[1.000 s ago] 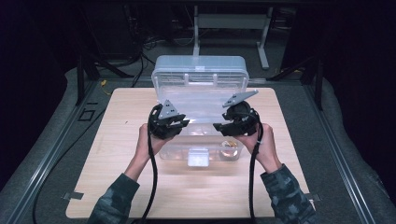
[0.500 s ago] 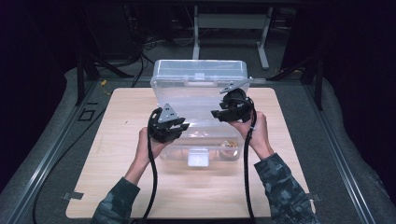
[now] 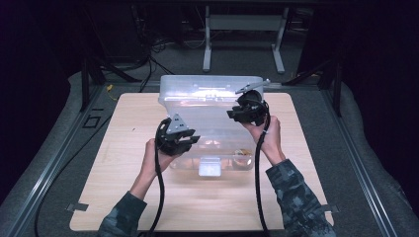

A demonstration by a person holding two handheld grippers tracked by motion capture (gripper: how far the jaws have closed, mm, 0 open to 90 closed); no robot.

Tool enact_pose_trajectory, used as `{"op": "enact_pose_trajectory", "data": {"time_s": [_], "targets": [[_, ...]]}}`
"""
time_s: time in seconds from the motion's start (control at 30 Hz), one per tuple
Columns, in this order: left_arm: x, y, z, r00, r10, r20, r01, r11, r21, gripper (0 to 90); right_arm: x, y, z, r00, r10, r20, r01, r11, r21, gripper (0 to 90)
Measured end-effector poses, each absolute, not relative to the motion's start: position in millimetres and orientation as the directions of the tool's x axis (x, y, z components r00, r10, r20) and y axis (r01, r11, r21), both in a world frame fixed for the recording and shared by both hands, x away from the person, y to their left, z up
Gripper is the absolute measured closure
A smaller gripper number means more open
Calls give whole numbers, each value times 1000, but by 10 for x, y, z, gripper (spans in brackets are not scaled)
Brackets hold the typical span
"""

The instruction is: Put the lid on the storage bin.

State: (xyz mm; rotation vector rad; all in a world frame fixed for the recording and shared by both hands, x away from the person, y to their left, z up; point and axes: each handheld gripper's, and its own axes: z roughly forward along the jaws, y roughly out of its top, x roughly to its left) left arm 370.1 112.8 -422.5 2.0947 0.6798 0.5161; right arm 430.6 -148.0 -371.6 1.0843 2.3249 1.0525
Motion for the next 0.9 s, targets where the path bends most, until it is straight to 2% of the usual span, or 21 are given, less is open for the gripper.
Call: {"op": "enact_pose_trajectory", "data": {"time_s": [0.13,0.2,0.5,0.9], "targets": [[3658,1184,-4203,766,634,105,294,-491,820,610,4277,-1481,-3739,-638,770,-11,500,426,754,717],[3631,1229,-4191,759,643,103,306,-491,815,537,4267,-1485,-3740,-637,771,-18,498,429,753,719],[3453,1582,-4152,718,688,99,337,-469,817,356,4186,-1511,-3767,-629,777,-31,497,432,753,729],[3245,2152,-4303,638,769,46,433,-407,805,197,4068,-1602,-3824,-628,778,-21,499,423,756,738]]}}
